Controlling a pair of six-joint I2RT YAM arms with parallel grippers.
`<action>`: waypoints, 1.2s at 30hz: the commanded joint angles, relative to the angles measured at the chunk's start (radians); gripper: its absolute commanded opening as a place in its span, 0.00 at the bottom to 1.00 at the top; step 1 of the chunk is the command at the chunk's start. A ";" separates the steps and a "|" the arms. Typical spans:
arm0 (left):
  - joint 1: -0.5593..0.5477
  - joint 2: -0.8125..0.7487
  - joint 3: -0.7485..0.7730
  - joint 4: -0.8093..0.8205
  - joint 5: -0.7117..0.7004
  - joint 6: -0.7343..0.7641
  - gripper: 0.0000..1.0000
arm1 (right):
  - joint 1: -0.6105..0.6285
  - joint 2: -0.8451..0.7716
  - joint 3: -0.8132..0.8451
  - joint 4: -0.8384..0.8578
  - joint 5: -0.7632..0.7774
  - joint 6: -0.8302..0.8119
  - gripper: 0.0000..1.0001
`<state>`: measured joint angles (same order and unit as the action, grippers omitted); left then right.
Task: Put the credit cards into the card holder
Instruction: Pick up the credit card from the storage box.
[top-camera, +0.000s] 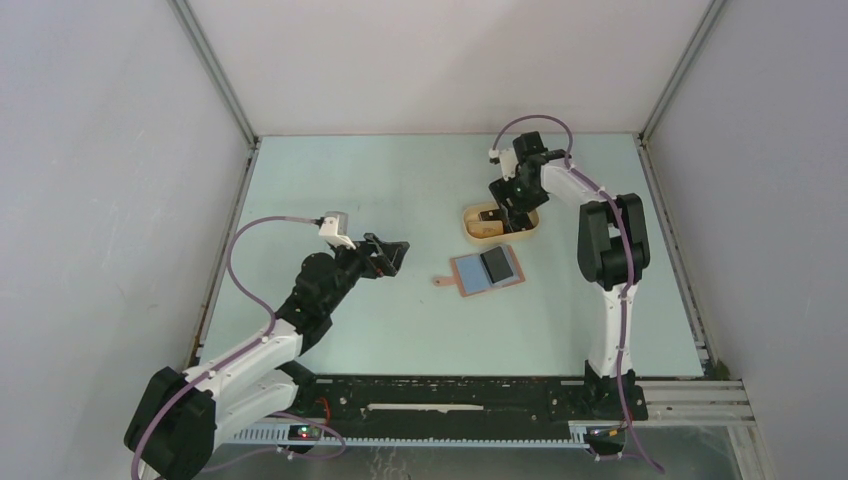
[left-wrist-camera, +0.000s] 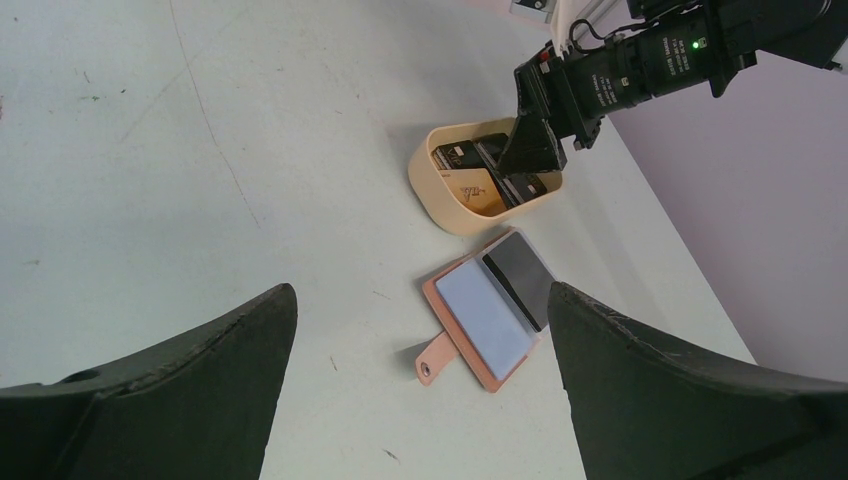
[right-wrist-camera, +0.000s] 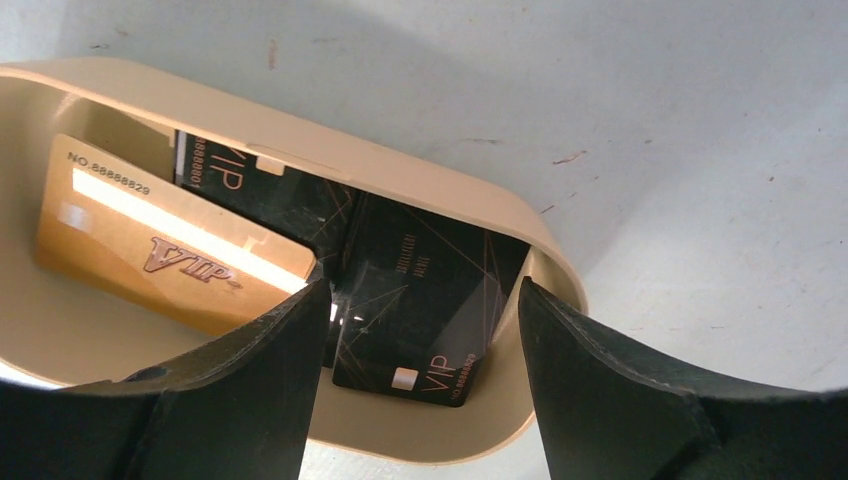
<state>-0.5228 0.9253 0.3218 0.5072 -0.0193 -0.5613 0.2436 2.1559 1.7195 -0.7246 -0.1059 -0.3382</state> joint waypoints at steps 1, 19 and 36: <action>0.006 -0.005 -0.030 0.034 0.007 -0.011 1.00 | -0.013 -0.027 -0.011 0.012 0.021 0.014 0.78; 0.006 -0.005 -0.030 0.034 0.007 -0.011 1.00 | -0.016 0.048 0.019 -0.037 -0.052 0.025 0.74; 0.006 -0.016 -0.027 0.040 0.024 -0.005 1.00 | -0.044 -0.070 -0.075 0.090 -0.171 0.017 0.49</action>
<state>-0.5220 0.9253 0.3218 0.5072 -0.0185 -0.5617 0.2089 2.1551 1.6825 -0.6907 -0.2043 -0.3267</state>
